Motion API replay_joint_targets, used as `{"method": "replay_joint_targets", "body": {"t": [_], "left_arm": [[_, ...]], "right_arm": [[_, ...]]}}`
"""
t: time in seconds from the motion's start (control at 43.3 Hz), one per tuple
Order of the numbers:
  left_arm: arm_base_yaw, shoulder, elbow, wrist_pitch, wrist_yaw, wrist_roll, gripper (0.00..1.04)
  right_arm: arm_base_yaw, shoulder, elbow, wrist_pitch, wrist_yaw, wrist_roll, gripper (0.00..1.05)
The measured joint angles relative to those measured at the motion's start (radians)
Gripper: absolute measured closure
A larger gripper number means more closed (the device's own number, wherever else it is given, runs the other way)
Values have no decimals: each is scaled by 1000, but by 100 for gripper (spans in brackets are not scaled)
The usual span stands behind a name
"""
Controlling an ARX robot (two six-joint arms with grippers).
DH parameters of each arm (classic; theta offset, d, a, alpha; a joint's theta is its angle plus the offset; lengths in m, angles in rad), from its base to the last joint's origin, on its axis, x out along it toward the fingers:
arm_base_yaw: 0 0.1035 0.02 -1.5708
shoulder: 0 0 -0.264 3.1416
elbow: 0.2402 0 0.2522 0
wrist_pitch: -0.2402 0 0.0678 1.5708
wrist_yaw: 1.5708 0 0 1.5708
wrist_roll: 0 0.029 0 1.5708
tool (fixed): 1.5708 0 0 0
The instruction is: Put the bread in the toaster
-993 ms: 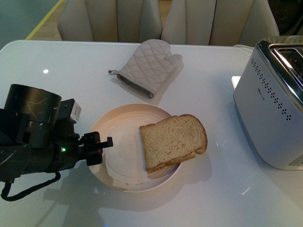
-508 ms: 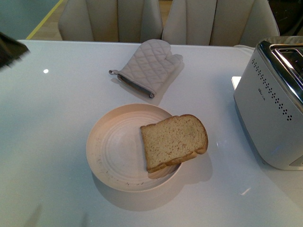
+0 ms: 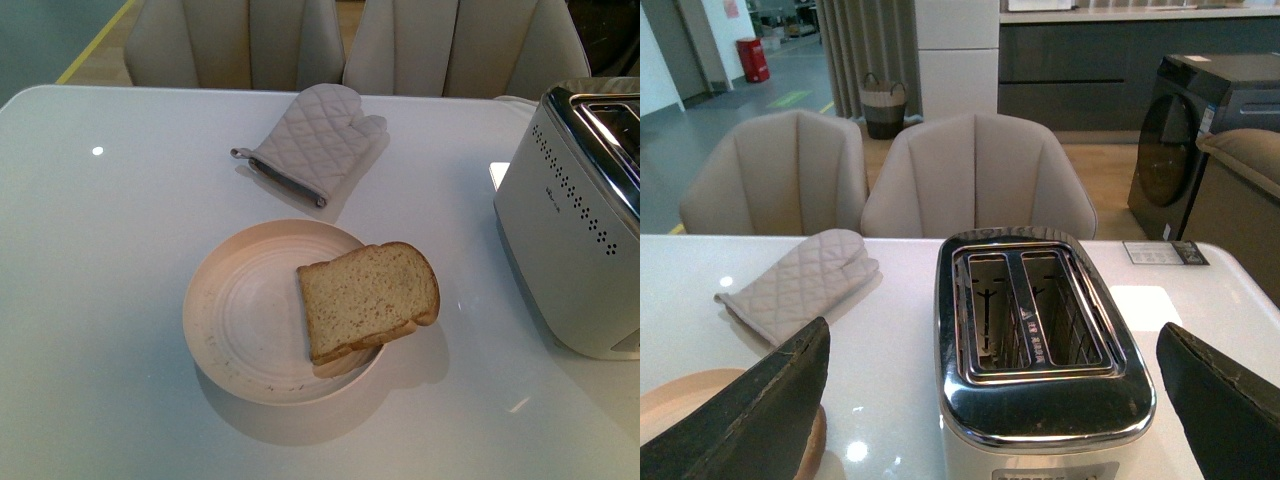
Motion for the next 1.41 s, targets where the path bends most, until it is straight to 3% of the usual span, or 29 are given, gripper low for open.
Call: {"method": "replay_joint_targets", "body": {"t": [0.092, 0.208, 1.062, 1.178, 1.409], "left_arm": [[0, -53, -21, -23, 0, 21, 87], [0, -90, -42, -45, 0, 25, 102], [0, -383, -106, -256, 0, 33, 102], [0, -511, -105, -414, 0, 34, 102], [0, -552, -105, -430, 0, 34, 102]], "right_arm": [[0, 0, 0, 0, 0, 0, 9], [0, 0, 0, 0, 0, 0, 9], [0, 0, 0, 0, 0, 0, 9], [0, 0, 0, 0, 0, 0, 9], [0, 0, 0, 0, 0, 0, 9]]}}
